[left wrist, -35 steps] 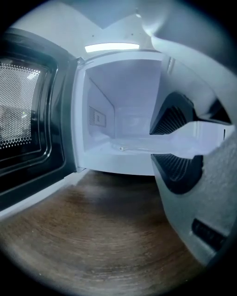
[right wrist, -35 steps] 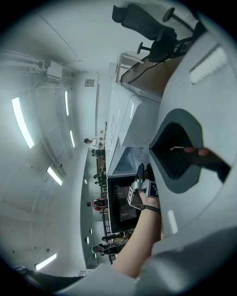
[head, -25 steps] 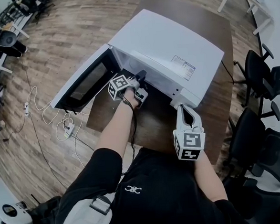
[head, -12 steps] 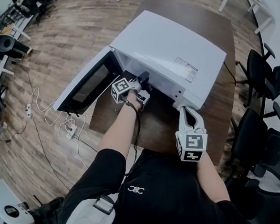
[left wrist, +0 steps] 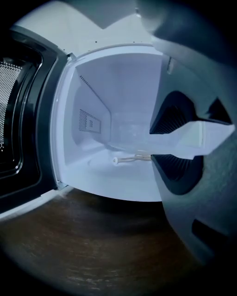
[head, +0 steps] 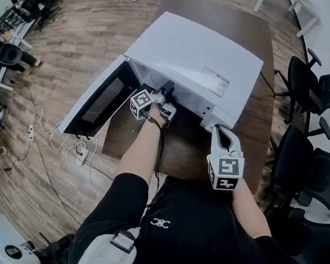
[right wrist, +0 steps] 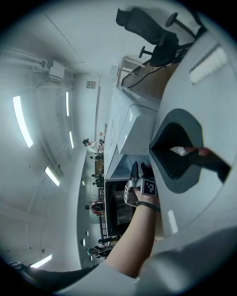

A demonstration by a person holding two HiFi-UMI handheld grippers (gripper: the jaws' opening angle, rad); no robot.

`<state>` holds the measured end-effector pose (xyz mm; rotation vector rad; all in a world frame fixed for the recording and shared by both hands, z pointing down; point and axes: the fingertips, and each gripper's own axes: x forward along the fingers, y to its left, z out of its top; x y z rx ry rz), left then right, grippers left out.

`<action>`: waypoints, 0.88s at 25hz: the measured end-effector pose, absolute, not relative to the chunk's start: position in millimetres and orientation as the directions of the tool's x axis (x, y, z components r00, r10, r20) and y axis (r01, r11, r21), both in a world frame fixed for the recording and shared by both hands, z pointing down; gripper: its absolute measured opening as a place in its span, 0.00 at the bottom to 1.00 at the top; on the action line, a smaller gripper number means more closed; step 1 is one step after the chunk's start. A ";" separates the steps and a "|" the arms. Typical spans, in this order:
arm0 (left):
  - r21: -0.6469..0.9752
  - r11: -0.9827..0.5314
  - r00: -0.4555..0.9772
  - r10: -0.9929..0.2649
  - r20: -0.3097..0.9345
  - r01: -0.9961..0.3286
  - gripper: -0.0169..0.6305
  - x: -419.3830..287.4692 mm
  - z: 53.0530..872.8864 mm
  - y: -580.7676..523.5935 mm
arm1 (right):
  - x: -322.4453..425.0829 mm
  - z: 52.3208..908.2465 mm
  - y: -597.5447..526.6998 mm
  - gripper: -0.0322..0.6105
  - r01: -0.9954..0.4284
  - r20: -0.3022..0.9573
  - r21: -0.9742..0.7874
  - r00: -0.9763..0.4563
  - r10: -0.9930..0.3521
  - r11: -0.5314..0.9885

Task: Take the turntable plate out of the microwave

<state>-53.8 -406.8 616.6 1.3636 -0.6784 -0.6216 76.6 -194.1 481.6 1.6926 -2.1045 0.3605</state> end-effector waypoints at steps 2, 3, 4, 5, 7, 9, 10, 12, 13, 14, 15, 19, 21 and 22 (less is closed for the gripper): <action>0.994 0.105 0.665 -0.743 0.076 0.004 0.24 -52.2 615.4 -410.4 | 78.8 481.1 -194.5 0.06 -0.973 0.471 0.062 -0.170 -0.866 0.224; 0.995 0.102 0.668 -0.740 0.074 0.002 0.24 -50.8 615.1 -411.9 | 79.4 480.9 -194.7 0.06 -0.973 0.471 0.064 -0.168 -0.866 0.224; 0.995 0.098 0.671 -0.738 0.072 0.002 0.24 -48.6 614.7 -413.2 | 79.8 480.8 -194.9 0.06 -0.972 0.470 0.066 -0.167 -0.866 0.224; 0.995 0.096 0.674 -0.736 0.068 0.004 0.24 -45.9 614.1 -414.6 | 80.0 480.8 -195.2 0.06 -0.972 0.470 0.068 -0.168 -0.867 0.225; 0.996 0.093 0.675 -0.735 0.061 0.011 0.24 -40.0 612.7 -418.4 | 80.1 480.7 -196.1 0.06 -0.971 0.469 0.074 -0.169 -0.867 0.229; 0.996 0.093 0.676 -0.735 0.055 0.019 0.24 -35.7 612.2 -420.9 | 79.8 480.3 -196.5 0.06 -0.969 0.466 0.079 -0.172 -0.868 0.234; 0.995 0.094 0.678 -0.733 0.054 0.022 0.22 -34.3 612.6 -421.0 | 79.6 480.3 -196.4 0.06 -0.968 0.465 0.080 -0.173 -0.868 0.236; 0.994 0.104 0.679 -0.732 0.064 0.018 0.14 -32.4 615.1 -420.8 | 79.6 480.6 -195.8 0.06 -0.967 0.467 0.080 -0.177 -0.866 0.241; 0.994 0.111 0.677 -0.733 0.072 0.014 0.11 -31.7 616.6 -421.2 | 79.8 480.8 -195.7 0.06 -0.967 0.468 0.079 -0.178 -0.865 0.242; 0.993 0.116 0.674 -0.734 0.079 0.009 0.06 -31.1 617.7 -421.8 | 80.0 481.1 -195.7 0.06 -0.967 0.469 0.079 -0.179 -0.865 0.243; 0.993 0.117 0.672 -0.736 0.083 0.006 0.06 -30.5 618.2 -422.2 | 80.0 481.2 -195.6 0.06 -0.967 0.469 0.078 -0.180 -0.865 0.244; 0.995 0.100 0.668 -0.741 0.066 0.013 0.07 -31.2 617.5 -420.6 | 80.8 480.7 -194.7 0.06 -0.967 0.465 0.077 -0.180 -0.867 0.242; 0.997 0.077 0.669 -0.742 0.045 0.018 0.07 -31.7 613.6 -419.8 | 81.4 480.1 -194.5 0.06 -0.968 0.464 0.076 -0.177 -0.868 0.238; 0.998 0.065 0.669 -0.742 0.035 0.020 0.08 -31.5 610.8 -419.7 | 81.7 480.1 -194.7 0.06 -0.969 0.463 0.076 -0.176 -0.869 0.236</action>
